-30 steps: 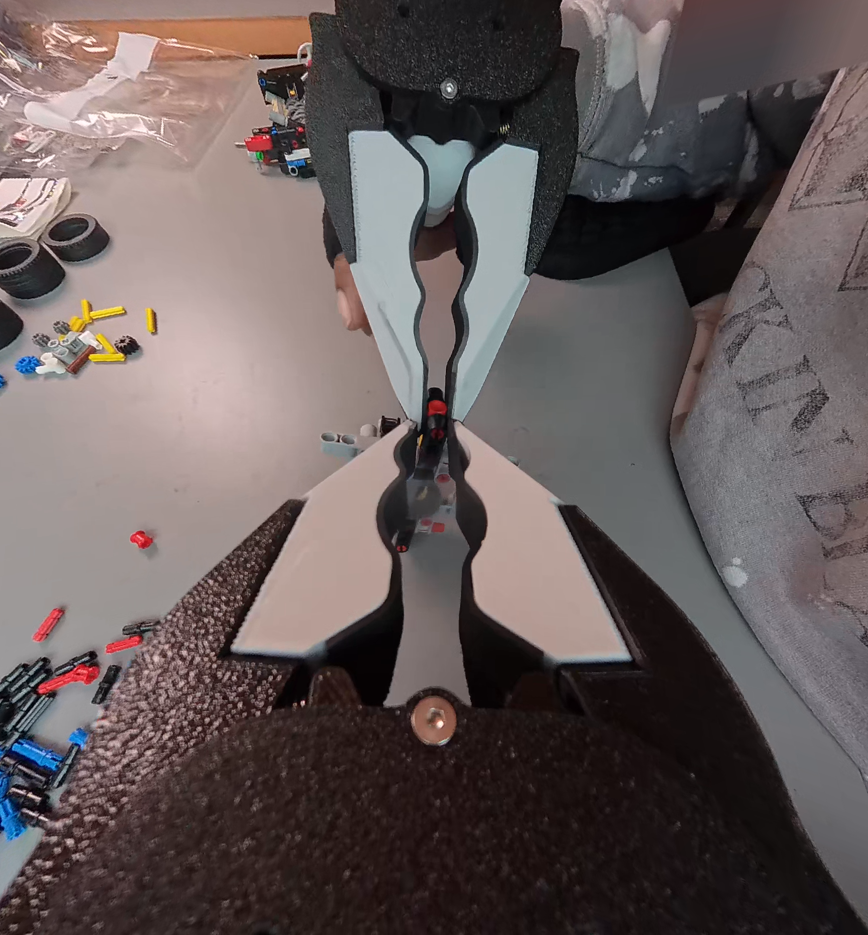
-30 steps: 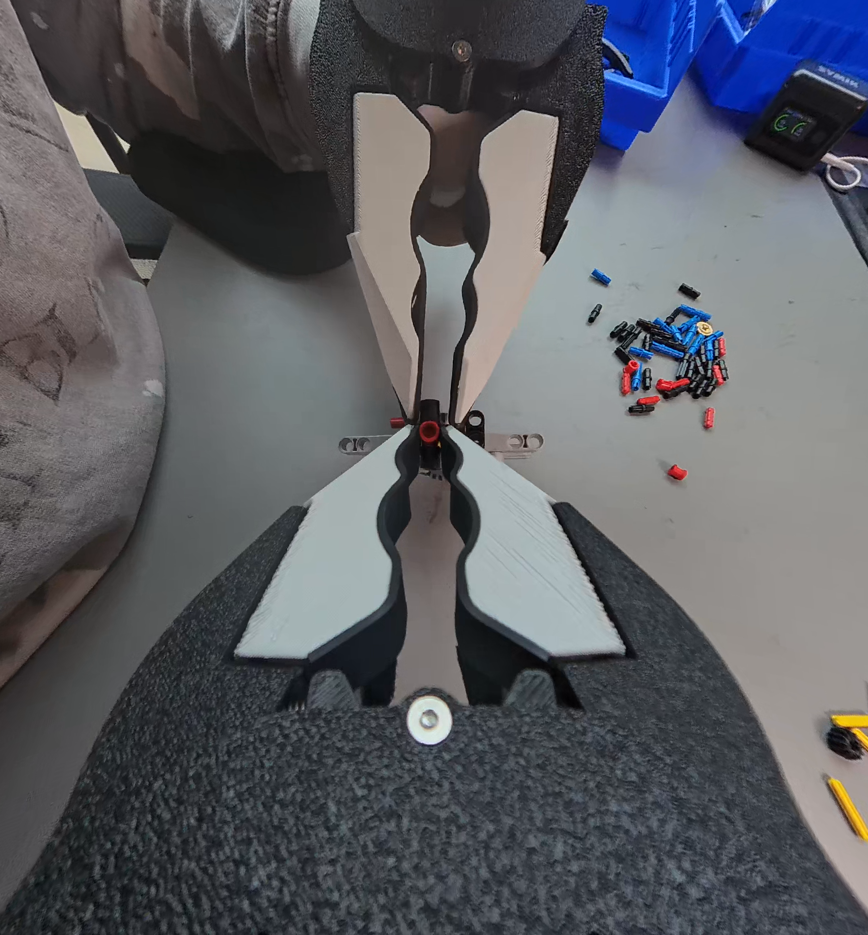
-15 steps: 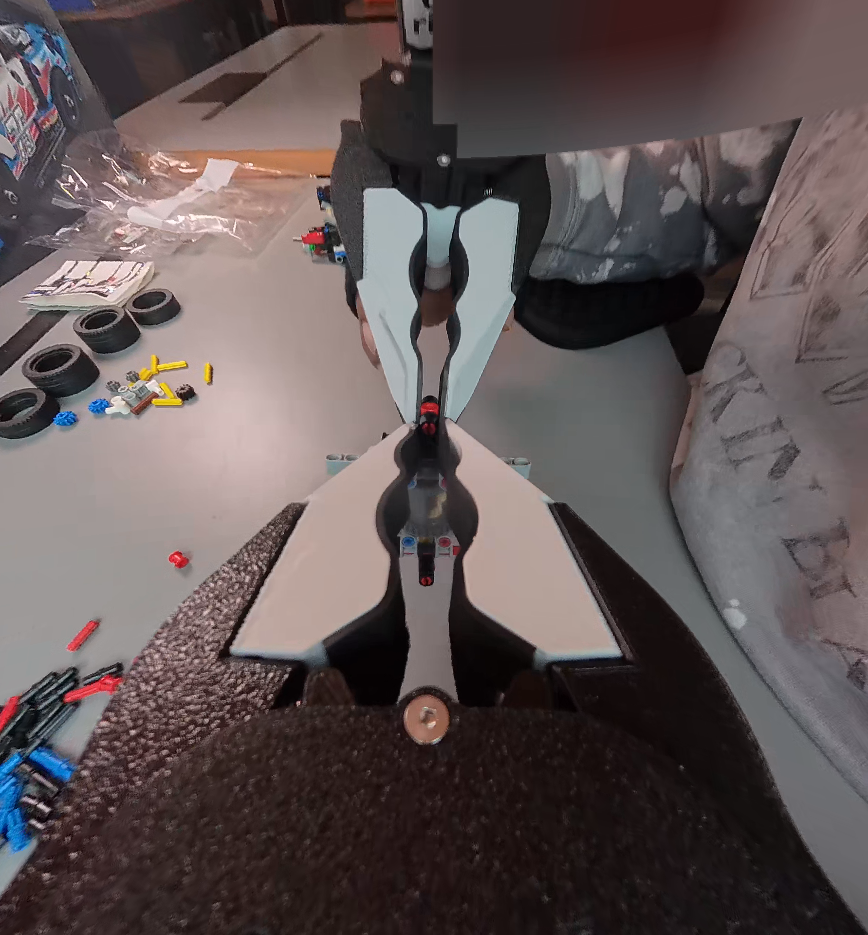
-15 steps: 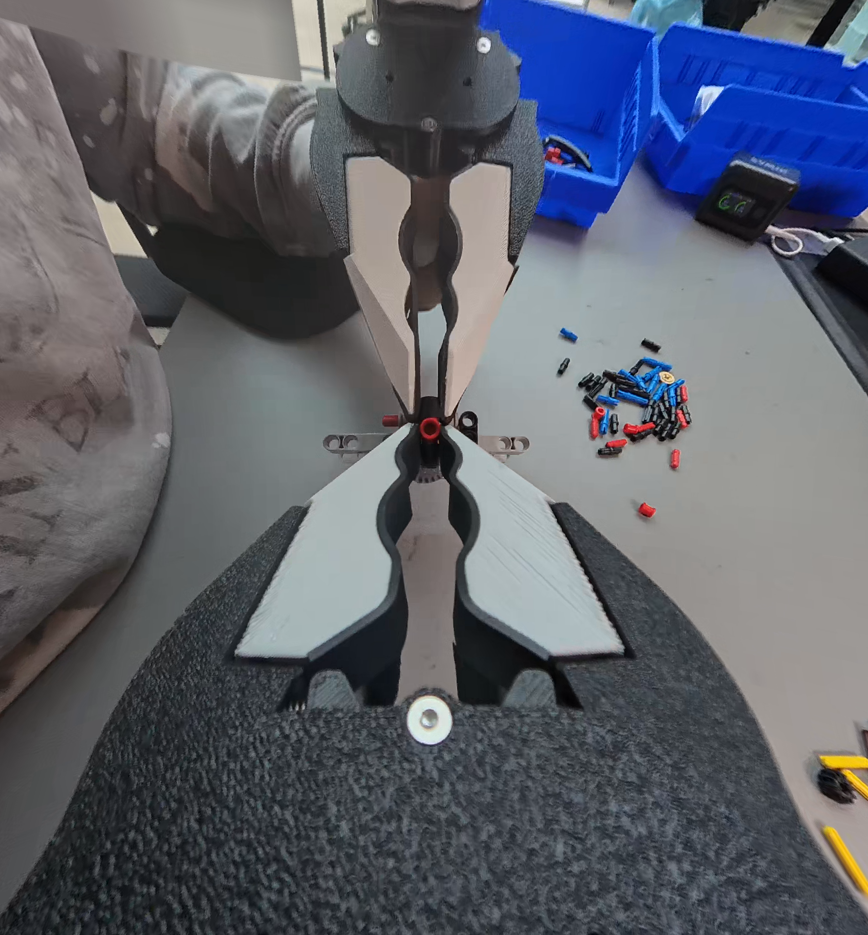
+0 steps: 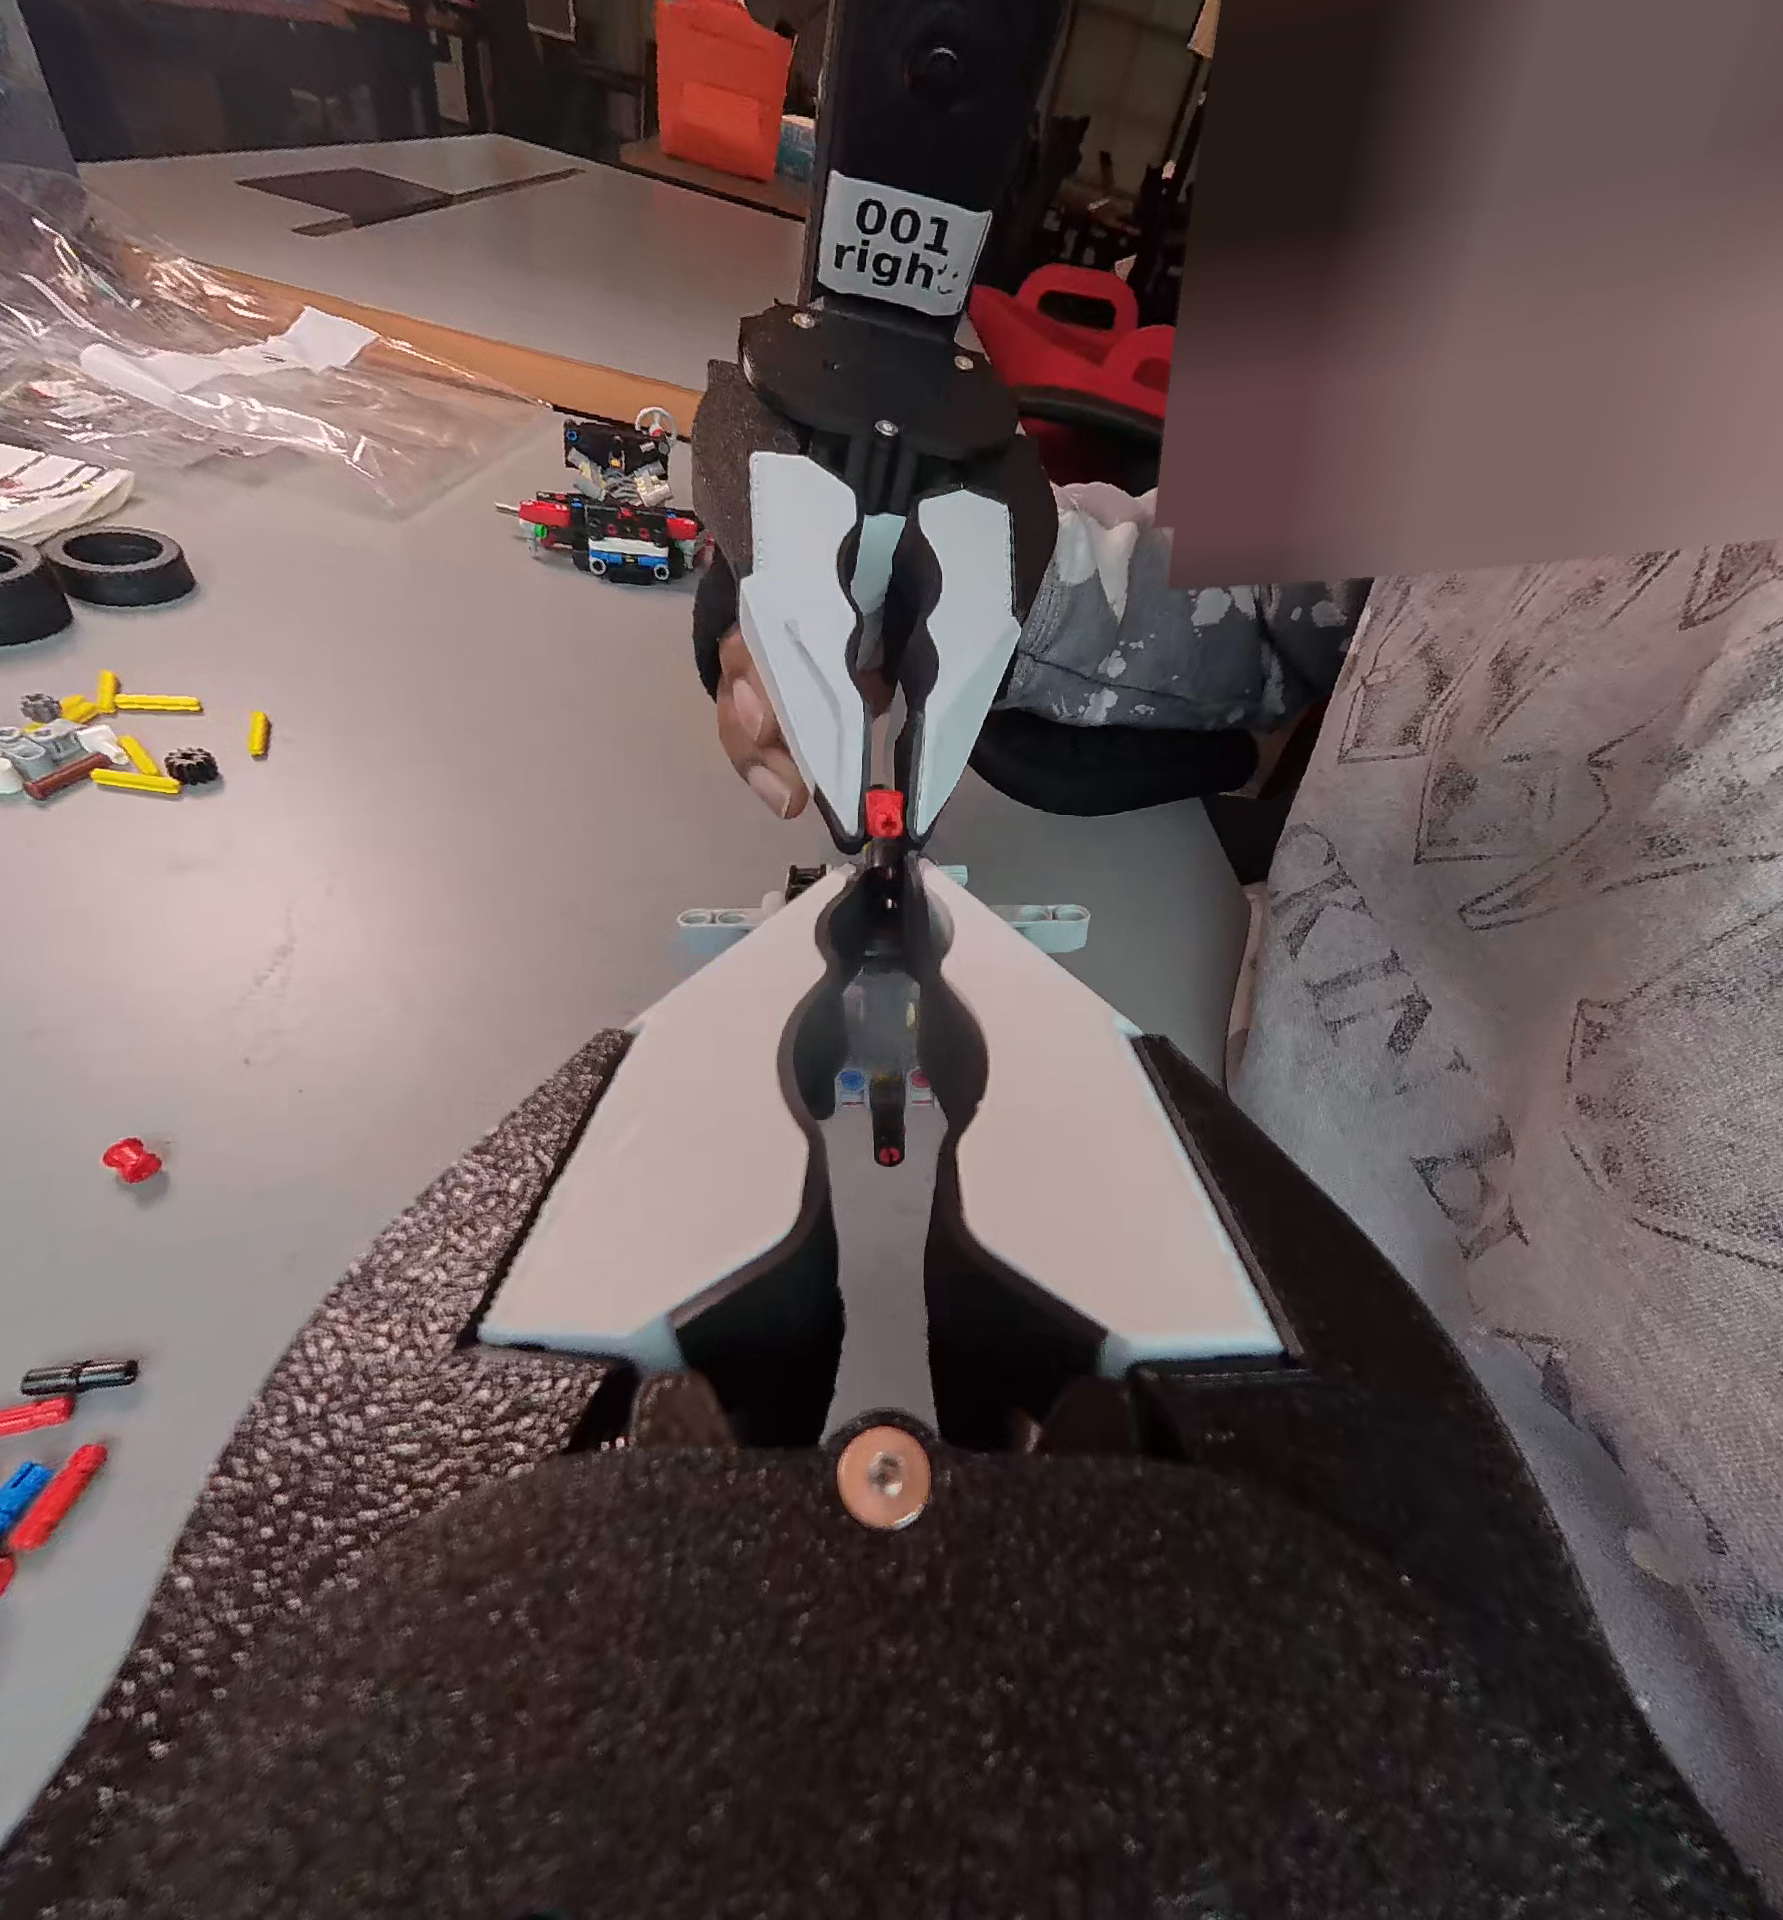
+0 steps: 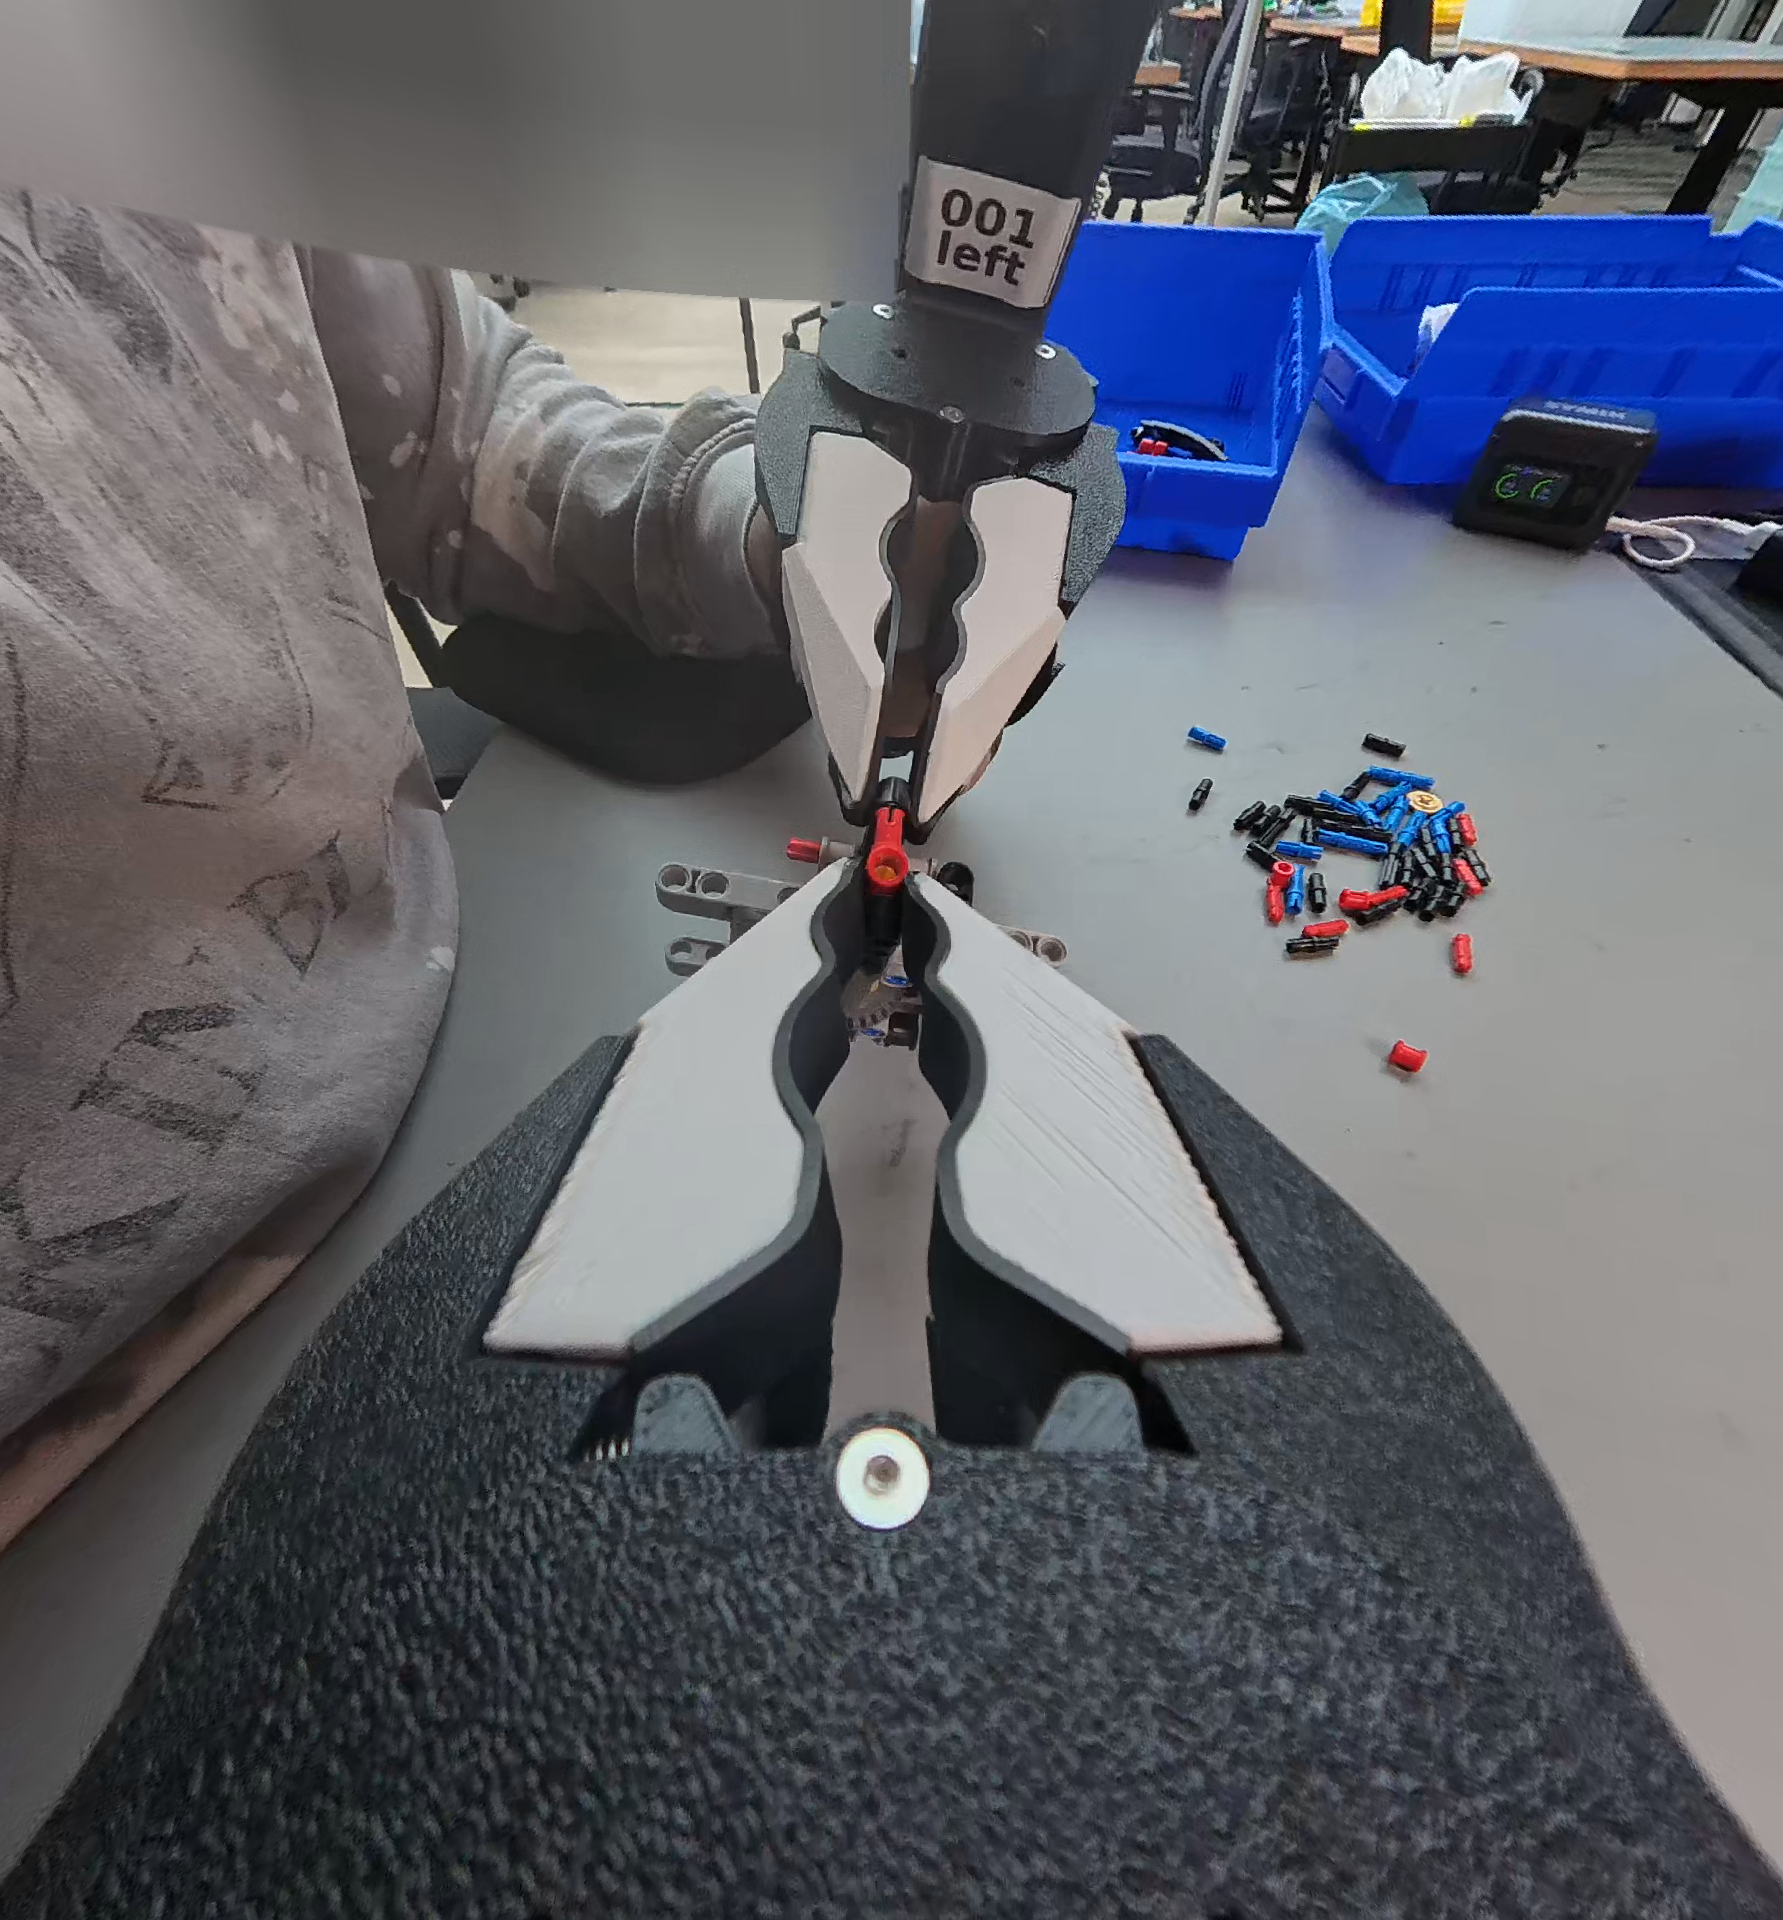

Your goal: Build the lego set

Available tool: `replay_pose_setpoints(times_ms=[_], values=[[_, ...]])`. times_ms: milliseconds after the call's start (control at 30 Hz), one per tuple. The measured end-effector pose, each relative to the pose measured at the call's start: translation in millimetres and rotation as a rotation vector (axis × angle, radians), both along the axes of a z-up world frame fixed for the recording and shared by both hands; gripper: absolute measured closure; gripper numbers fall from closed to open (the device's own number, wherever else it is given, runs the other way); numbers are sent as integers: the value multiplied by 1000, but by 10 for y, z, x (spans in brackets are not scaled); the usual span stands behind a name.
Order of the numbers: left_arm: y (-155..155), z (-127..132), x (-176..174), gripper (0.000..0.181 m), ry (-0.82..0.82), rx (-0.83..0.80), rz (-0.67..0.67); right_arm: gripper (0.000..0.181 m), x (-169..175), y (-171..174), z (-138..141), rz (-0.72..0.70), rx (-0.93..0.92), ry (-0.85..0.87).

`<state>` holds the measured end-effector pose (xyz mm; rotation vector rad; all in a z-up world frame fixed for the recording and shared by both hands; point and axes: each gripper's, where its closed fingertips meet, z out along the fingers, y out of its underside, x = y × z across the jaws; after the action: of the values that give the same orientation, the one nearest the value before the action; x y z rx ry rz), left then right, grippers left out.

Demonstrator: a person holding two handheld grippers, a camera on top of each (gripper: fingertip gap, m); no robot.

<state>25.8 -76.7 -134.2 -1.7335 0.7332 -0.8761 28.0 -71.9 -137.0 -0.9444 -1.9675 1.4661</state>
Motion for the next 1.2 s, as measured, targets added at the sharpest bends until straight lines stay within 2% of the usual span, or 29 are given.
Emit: replay_pose_setpoints(times_ms=[167,400,533,600,667,733,767,833,867,967,1100,1167,1200], values=[[27,-160,6,175,-16,-103,-25,176,-18,7,-166,5,4,-73],[54,-213,-21,174,35,-84,4,175,-70,31,-206,-23,11,-53],[54,-208,-60,174,33,-77,14,161,-3,61,-226,1,23,-49],[61,-196,-67,174,25,-72,18,164,-32,63,-253,-6,15,-56],[53,-197,-54,174,23,-72,11,174,-59,20,-247,-6,-12,-47],[36,-195,-45,174,22,-77,0,175,-57,19,-240,-3,-25,-55],[31,-193,-40,171,20,-83,-2,175,-64,32,-240,-12,-17,-65],[30,-145,-24,154,10,-84,-1,175,-54,21,-247,-8,19,-96],[28,-134,-11,155,20,-83,0,175,-50,2,-245,-6,48,-104],[10,-212,31,172,109,-82,-2,175,-59,-49,-244,-13,137,-125],[23,-203,11,176,199,-39,28,175,-83,-21,-246,-57,254,-142],[26,-150,7,176,190,-13,42,175,-83,-9,-190,-64,243,-111],[28,-88,-6,177,149,-6,48,175,-87,-6,-121,-67,177,-89]])
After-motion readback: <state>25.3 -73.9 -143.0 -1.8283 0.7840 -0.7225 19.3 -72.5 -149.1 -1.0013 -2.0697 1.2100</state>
